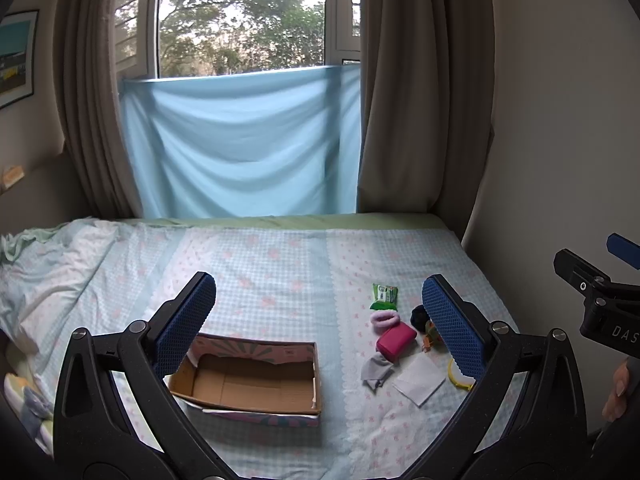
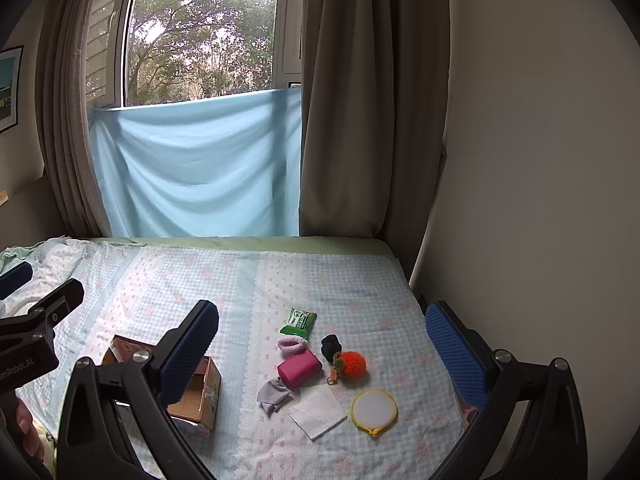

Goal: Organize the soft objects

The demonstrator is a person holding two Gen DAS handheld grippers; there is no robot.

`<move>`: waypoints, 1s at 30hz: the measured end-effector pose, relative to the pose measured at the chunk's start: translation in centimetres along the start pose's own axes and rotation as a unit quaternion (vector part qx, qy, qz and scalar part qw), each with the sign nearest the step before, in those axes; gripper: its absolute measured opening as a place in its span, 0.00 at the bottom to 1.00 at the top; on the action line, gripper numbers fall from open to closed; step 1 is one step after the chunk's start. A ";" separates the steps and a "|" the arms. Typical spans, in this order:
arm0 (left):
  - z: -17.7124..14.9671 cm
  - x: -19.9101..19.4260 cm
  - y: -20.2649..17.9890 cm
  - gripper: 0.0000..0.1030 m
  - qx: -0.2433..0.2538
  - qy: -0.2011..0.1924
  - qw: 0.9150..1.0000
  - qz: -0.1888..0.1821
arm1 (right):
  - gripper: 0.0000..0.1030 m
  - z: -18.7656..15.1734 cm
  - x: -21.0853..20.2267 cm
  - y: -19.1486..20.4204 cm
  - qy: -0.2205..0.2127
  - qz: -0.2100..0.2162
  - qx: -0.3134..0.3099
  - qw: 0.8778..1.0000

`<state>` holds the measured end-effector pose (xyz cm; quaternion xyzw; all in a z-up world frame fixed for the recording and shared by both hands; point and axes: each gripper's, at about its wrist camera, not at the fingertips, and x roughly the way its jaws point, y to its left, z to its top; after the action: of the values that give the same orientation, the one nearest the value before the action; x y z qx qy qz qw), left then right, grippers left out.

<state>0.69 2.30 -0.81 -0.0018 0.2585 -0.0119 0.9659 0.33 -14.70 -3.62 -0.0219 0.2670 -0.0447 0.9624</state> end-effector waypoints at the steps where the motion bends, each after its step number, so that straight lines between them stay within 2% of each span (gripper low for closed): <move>1: 0.0 0.0 0.0 1.00 0.000 0.000 1.000 0.000 | 1.00 0.0 0.0 0.0 0.000 0.000 0.000 1.000; 10: 0.1 0.2 0.0 0.99 0.002 0.002 1.000 0.000 | 1.00 0.1 0.3 -0.2 0.002 0.007 0.004 1.000; 19: 0.5 1.8 0.6 0.99 0.016 0.030 0.999 -0.009 | 1.00 0.4 0.6 0.1 0.012 0.003 0.021 1.000; 25: 0.1 5.1 1.0 0.99 0.014 0.067 0.997 -0.040 | 1.00 0.3 2.0 0.2 0.043 -0.011 0.042 0.998; 30: -1.4 9.8 -0.5 0.99 0.006 0.111 0.992 -0.061 | 1.00 -0.9 4.9 -1.3 0.084 -0.012 0.054 0.995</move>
<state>8.41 1.55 -6.92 -0.0103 0.3637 -0.0725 0.9286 3.98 -16.48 -6.86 0.0309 0.3438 -0.0725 0.9357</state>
